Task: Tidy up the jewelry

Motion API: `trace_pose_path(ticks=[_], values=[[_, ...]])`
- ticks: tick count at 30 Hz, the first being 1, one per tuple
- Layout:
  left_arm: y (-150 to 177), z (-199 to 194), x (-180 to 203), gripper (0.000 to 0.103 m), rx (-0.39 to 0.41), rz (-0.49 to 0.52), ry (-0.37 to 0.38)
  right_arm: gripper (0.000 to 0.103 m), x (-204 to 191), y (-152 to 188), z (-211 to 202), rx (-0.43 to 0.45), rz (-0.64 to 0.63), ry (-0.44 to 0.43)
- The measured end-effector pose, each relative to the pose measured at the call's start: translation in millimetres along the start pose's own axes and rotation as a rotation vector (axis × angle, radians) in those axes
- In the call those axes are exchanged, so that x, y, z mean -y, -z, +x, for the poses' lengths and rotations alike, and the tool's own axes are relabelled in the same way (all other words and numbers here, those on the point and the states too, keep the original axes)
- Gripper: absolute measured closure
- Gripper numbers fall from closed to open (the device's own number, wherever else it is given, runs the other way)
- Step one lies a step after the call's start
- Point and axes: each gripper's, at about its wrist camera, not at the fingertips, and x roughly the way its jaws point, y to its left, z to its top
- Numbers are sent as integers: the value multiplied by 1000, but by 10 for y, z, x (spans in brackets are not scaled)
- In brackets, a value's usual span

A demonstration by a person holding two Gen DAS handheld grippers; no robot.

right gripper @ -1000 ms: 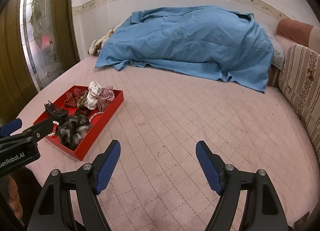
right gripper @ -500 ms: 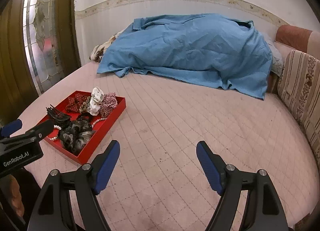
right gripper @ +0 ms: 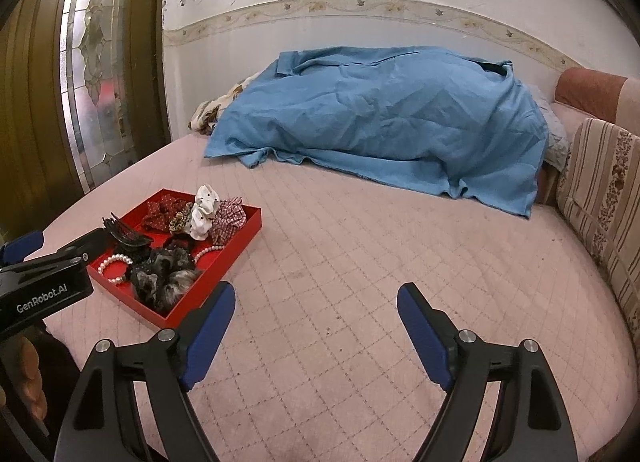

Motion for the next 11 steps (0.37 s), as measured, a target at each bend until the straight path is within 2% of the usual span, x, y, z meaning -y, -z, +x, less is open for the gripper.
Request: trace_pose_path(ticks=[8, 11], values=[[-3, 15, 61, 0, -21, 32, 0, 16, -12, 29, 20, -18, 0, -28], [-24, 44, 137, 0, -50, 51, 29, 16, 41, 50, 45, -31, 16, -31]])
